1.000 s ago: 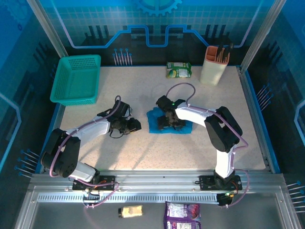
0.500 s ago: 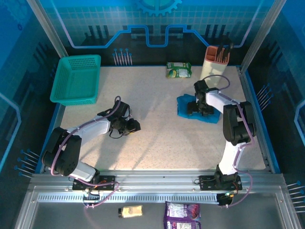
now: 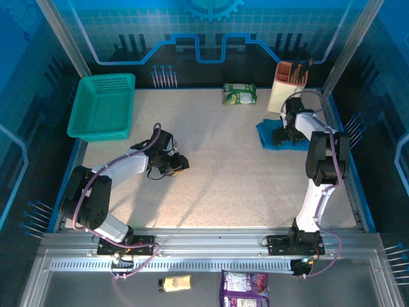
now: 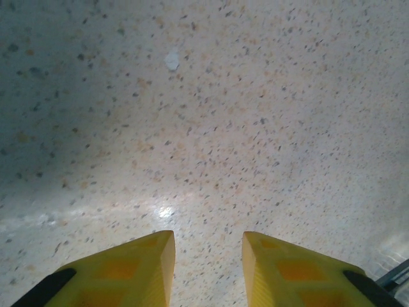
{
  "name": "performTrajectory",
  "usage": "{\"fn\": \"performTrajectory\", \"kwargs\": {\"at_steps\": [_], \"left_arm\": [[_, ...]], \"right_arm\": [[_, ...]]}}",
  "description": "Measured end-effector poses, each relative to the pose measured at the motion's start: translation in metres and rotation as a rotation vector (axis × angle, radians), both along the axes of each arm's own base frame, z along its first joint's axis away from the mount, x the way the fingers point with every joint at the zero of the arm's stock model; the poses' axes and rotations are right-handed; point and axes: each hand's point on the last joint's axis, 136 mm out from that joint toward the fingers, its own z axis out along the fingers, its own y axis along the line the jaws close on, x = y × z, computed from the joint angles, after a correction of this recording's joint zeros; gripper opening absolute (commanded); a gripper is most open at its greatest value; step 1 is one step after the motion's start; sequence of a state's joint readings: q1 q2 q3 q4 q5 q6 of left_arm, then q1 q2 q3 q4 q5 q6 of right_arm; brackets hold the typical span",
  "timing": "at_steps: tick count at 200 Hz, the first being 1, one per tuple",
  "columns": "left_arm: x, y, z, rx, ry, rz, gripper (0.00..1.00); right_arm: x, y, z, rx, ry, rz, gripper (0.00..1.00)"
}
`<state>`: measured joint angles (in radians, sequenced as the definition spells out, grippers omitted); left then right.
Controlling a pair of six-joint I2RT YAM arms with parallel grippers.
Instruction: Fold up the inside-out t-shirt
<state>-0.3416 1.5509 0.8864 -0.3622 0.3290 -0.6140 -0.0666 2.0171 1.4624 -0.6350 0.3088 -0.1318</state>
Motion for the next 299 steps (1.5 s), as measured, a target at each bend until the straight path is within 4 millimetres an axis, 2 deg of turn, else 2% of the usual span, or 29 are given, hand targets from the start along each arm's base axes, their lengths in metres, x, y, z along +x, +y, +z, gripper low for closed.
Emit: {"fn": "performTrajectory", "kwargs": {"at_steps": [56, 98, 132, 166, 189, 202, 206, 209, 219, 228, 232, 266, 299], "left_arm": [[0.013, 0.0, -0.003, -0.031, 0.021, -0.01, 0.35], [0.016, 0.005, -0.002, -0.039, 0.021, -0.005, 0.37], [0.019, 0.011, -0.001, -0.038, 0.02, 0.016, 0.4], [0.018, 0.028, 0.007, -0.018, -0.008, 0.058, 0.43], [0.016, 0.04, 0.015, -0.008, -0.04, 0.091, 0.44], [0.014, 0.047, 0.017, 0.006, -0.054, 0.107, 0.54], [0.014, 0.049, 0.017, 0.013, -0.056, 0.115, 0.58], [0.013, 0.052, 0.017, 0.025, -0.059, 0.119, 0.67], [0.011, 0.06, 0.017, 0.064, -0.062, 0.146, 0.84], [0.01, 0.07, 0.017, 0.114, -0.078, 0.168, 0.95], [0.01, 0.075, 0.017, 0.135, -0.083, 0.183, 0.99], [-0.002, 0.126, 0.02, 0.369, -0.17, 0.288, 0.99], [-0.013, 0.176, 0.029, 0.607, -0.311, 0.377, 0.99]], "right_arm": [[0.007, -0.034, 0.002, -0.045, -0.003, 0.047, 0.99], [0.011, -0.043, 0.007, -0.055, -0.004, 0.058, 1.0], [0.02, -0.046, 0.022, -0.061, -0.031, 0.048, 0.99], [0.023, -0.039, 0.034, -0.017, -0.071, 0.025, 0.98], [0.015, -0.021, 0.05, 0.078, -0.121, -0.007, 0.94], [0.006, -0.007, 0.06, 0.143, -0.149, -0.026, 0.92], [0.003, -0.002, 0.061, 0.166, -0.156, -0.035, 0.92], [0.0, 0.002, 0.063, 0.182, -0.164, -0.039, 0.92], [-0.011, 0.015, 0.064, 0.241, -0.18, -0.058, 0.93], [-0.022, 0.023, 0.062, 0.281, -0.193, -0.077, 1.0], [-0.028, 0.027, 0.059, 0.299, -0.2, -0.083, 1.0], [-0.076, 0.039, 0.026, 0.375, -0.237, -0.186, 1.0], [-0.085, 0.05, 0.006, 0.368, -0.358, -0.158, 1.0]]}}
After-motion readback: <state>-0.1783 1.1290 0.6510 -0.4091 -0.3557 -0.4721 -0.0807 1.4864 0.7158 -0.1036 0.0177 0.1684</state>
